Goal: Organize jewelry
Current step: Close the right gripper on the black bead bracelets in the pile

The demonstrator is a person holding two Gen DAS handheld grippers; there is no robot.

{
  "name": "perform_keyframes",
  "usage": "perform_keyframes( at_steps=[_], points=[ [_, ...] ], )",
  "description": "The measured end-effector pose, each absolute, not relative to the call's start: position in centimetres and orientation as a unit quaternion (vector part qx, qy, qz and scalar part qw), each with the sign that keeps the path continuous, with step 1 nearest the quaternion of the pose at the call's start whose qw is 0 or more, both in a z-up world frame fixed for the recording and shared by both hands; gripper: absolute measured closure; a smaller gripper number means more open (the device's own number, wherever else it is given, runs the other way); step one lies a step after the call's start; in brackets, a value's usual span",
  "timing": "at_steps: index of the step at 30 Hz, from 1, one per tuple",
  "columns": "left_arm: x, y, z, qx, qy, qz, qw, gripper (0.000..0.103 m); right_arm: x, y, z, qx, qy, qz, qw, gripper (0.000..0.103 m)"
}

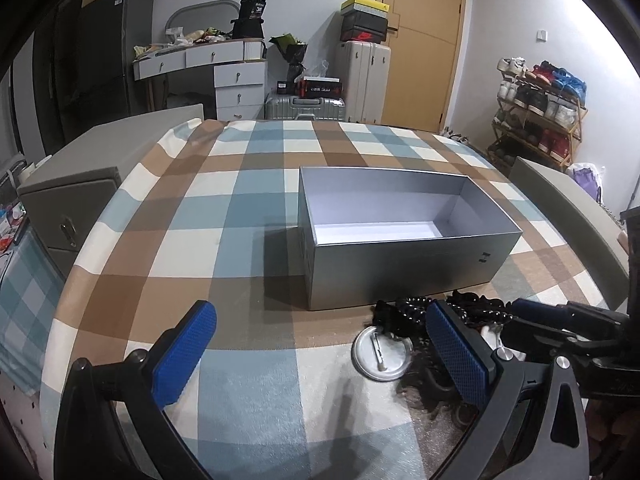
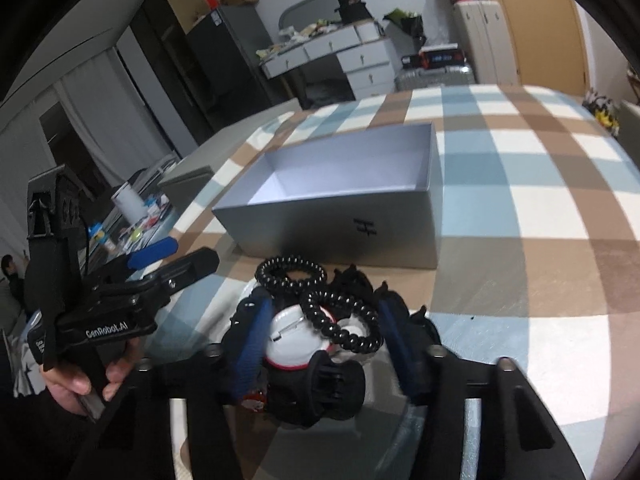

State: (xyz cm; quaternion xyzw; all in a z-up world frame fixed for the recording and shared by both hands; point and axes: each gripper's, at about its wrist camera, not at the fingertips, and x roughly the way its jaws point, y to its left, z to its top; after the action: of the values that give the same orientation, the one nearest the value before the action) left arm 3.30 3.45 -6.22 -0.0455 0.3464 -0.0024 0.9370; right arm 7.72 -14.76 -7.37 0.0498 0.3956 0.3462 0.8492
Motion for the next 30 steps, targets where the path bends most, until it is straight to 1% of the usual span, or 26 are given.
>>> perform_keyframes(
  at_steps=[1,3,8,11,17,24,25,26,28,30],
  points=[
    [3.4,3.5,-6.2,-0.044,0.347,-0.004,0.937,0.001,7.8,-14.8,-7.5,0.051,0.401,0.346,0.847,0.061],
    [3.6,3.4,-6.2,-0.043,0.352,-0.015,0.935,0.001,8.0,-14.9,-7.6,0.055,0.405,0.348,0.844,0.074],
    [4.5,3.1,-6.3,-0.046,0.373,-0.048,0.926,0.001,8.2,-15.3,-7.5,0.069,0.404,0.366,0.835,0.093],
    [4.8,2.7,-6.0,-0.047,0.378,-0.073,0.922,0.001,8.0,-15.5,-7.1,0.069,0.396,0.368,0.838,0.094],
    [6.0,1.6,-5.6,-0.053,0.405,-0.125,0.904,0.001,8.2,-17.3,-6.4,0.104,0.375,0.377,0.841,0.094],
    [7.0,-0.9,-6.0,-0.001,0.437,-0.147,0.887,0.002,8.8,-18.8,-5.7,0.126,0.352,0.372,0.850,0.094],
    [7.2,-1.1,-6.2,0.005,0.445,-0.149,0.883,0.003,8.8,-18.9,-5.7,0.128,0.351,0.372,0.850,0.094],
    [7.4,-1.2,-6.4,0.011,0.452,-0.152,0.879,0.008,8.9,-18.9,-5.7,0.129,0.350,0.373,0.850,0.094],
    [7.6,-1.4,-6.6,0.022,0.461,-0.149,0.875,0.010,8.9,-19.0,-5.7,0.130,0.348,0.373,0.850,0.094],
    [7.7,-1.5,-6.8,0.026,0.467,-0.148,0.871,0.018,9.0,-19.0,-5.8,0.133,0.346,0.375,0.850,0.094]
  ],
)
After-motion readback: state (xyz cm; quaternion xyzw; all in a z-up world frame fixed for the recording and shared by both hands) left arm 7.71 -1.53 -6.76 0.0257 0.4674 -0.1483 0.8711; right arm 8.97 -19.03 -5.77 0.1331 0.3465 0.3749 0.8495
